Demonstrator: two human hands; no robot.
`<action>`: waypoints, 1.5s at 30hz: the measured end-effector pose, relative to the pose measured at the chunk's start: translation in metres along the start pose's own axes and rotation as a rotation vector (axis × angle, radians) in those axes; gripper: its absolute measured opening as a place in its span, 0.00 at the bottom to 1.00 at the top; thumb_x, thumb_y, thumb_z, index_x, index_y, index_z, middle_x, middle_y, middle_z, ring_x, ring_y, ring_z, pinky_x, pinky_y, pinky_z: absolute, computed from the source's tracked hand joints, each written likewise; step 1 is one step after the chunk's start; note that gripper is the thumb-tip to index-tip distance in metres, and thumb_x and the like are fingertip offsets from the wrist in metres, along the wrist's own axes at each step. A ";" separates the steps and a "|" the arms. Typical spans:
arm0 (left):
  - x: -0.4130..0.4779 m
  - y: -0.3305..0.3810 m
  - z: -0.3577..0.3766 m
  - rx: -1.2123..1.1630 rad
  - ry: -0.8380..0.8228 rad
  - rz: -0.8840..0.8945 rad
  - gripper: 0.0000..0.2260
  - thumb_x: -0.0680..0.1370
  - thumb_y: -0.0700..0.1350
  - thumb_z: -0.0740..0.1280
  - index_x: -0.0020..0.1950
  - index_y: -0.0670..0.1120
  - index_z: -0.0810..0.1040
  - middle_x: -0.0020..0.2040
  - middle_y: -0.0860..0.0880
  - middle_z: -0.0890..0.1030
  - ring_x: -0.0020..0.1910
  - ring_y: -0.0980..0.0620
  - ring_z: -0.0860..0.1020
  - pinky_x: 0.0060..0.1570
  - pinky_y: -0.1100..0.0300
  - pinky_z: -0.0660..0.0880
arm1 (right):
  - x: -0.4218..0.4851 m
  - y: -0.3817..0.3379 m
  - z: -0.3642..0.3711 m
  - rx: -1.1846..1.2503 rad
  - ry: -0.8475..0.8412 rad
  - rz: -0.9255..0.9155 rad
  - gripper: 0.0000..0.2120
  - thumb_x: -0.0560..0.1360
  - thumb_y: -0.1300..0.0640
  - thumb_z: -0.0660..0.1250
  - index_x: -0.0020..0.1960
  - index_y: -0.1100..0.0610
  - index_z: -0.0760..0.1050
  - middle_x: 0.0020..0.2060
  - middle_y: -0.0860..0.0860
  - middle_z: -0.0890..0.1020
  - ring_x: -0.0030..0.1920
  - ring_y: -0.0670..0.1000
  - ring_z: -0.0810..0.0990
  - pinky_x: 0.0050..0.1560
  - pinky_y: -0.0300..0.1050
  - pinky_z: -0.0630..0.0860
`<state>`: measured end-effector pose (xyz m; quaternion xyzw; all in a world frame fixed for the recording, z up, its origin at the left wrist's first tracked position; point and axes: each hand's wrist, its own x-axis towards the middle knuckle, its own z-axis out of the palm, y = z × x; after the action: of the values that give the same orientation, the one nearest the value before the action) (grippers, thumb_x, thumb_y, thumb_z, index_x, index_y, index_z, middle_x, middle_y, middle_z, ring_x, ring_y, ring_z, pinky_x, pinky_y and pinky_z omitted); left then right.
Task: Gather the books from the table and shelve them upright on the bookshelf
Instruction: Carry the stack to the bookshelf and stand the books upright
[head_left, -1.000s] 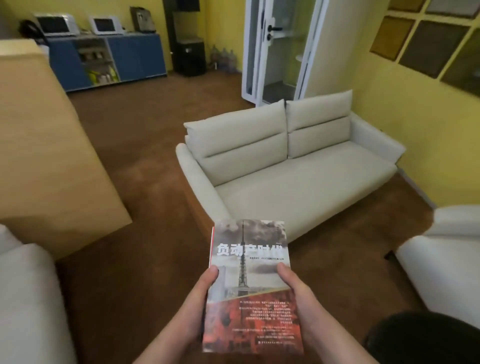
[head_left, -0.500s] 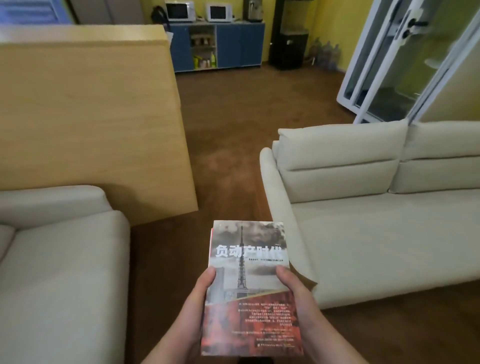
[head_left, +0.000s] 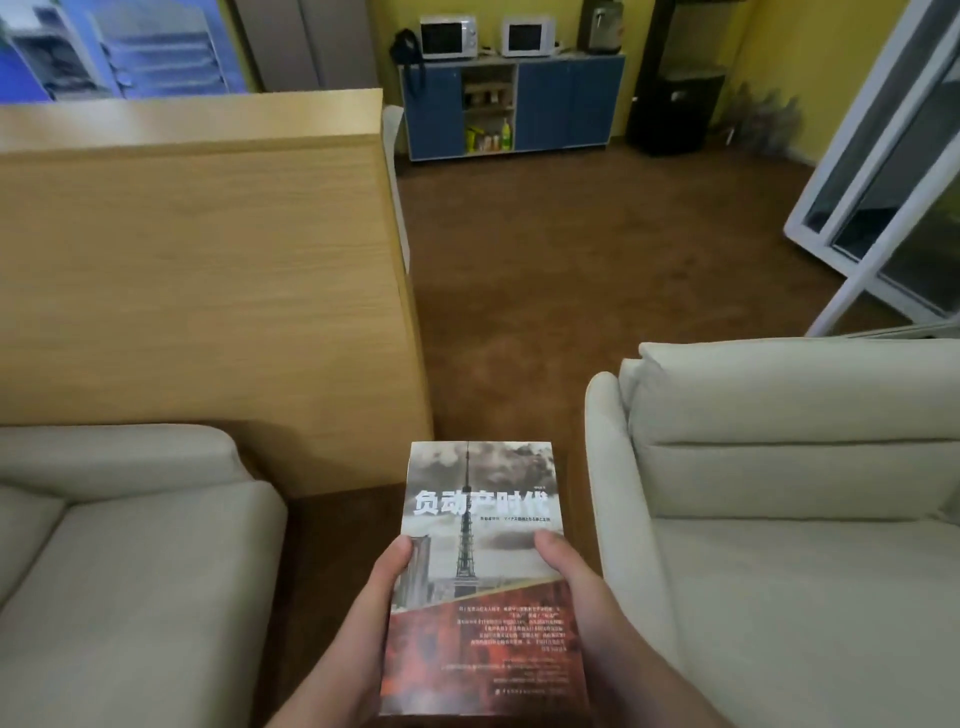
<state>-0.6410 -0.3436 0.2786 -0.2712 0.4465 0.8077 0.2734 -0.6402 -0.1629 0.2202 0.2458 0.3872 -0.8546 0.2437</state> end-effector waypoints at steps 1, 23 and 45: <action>0.013 0.010 0.003 0.003 0.008 0.006 0.26 0.82 0.55 0.55 0.44 0.40 0.87 0.41 0.36 0.86 0.32 0.40 0.86 0.24 0.55 0.80 | 0.015 -0.011 0.004 -0.013 -0.012 -0.008 0.31 0.73 0.51 0.68 0.72 0.64 0.69 0.63 0.73 0.77 0.52 0.70 0.83 0.43 0.56 0.84; 0.410 0.269 0.148 0.250 -0.124 -0.220 0.26 0.72 0.57 0.64 0.63 0.41 0.79 0.56 0.34 0.84 0.48 0.36 0.85 0.56 0.43 0.76 | 0.338 -0.317 0.003 0.044 0.143 -0.099 0.32 0.70 0.51 0.72 0.69 0.66 0.72 0.50 0.67 0.84 0.41 0.63 0.86 0.38 0.53 0.84; 0.748 0.473 0.363 0.266 -0.252 -0.158 0.24 0.78 0.57 0.58 0.60 0.39 0.79 0.51 0.36 0.86 0.44 0.39 0.86 0.39 0.51 0.83 | 0.628 -0.656 -0.036 -0.115 0.174 -0.245 0.29 0.68 0.50 0.72 0.62 0.67 0.77 0.50 0.66 0.84 0.41 0.61 0.86 0.37 0.49 0.83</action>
<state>-1.5605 -0.0924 0.2038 -0.1633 0.4888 0.7452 0.4231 -1.5070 0.1046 0.1723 0.2555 0.4824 -0.8297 0.1170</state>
